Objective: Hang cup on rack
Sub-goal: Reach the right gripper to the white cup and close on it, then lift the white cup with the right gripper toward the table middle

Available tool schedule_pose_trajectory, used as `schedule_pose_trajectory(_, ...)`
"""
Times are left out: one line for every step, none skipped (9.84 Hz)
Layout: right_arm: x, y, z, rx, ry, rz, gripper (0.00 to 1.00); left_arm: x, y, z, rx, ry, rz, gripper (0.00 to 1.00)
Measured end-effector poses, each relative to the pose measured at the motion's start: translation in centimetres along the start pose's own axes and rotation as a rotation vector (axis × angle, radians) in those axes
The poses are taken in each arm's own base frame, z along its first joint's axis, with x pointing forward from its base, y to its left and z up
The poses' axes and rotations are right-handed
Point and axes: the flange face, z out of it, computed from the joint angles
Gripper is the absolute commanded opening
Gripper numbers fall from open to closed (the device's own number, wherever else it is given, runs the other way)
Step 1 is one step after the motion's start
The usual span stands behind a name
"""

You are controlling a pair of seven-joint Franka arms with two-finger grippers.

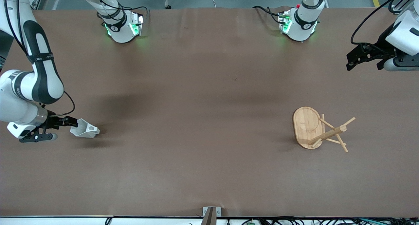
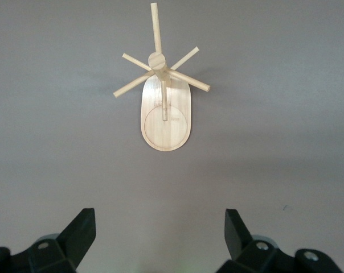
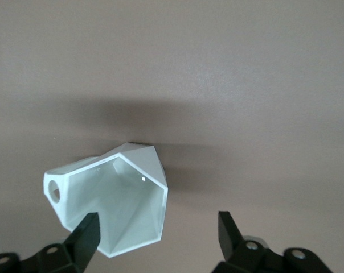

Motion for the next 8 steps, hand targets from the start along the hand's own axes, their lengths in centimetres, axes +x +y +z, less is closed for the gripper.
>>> schedule_pose_trajectory(0.1, 0.0, 0.9, 0.008, -0.003, 0.007, 0.81, 0.0, 0.0, 0.0, 0.0, 0.0, 0.0, 1.0)
schedule_pose_trajectory(0.1, 0.1, 1.7, 0.018, -0.005, 0.014, 0.75, 0.0, 0.0, 0.0, 0.0, 0.0, 0.001, 1.0)
schedule_pose_trajectory(0.1, 0.1, 2.4, 0.024, -0.007, 0.02, 0.67, 0.0, 0.0, 0.0, 0.0, 0.0, 0.001, 1.0)
schedule_pose_trajectory(0.2, 0.4, 3.0, 0.024, -0.004, 0.024, 0.55, 0.0, 0.0, 0.0, 0.0, 0.0, 0.001, 1.0)
schedule_pose_trajectory(0.2, 0.6, 3.4, 0.023, 0.004, 0.028, 0.34, 0.0, 0.0, 0.0, 0.0, 0.0, 0.001, 1.0)
schedule_pose_trajectory(0.3, 0.7, 3.6, 0.022, 0.007, 0.029, 0.12, 0.0, 0.0, 0.0, 0.0, 0.0, 0.001, 1.0)
schedule_pose_trajectory(0.3, 0.8, 3.6, 0.022, 0.011, 0.029, 0.01, 0.0, 0.0, 0.0, 0.0, 0.0, 0.001, 1.0)
schedule_pose_trajectory(0.4, 0.8, 3.5, 0.021, 0.016, 0.029, 0.0, 0.0, 0.0, 0.0, 0.0, 0.0, 0.001, 1.0)
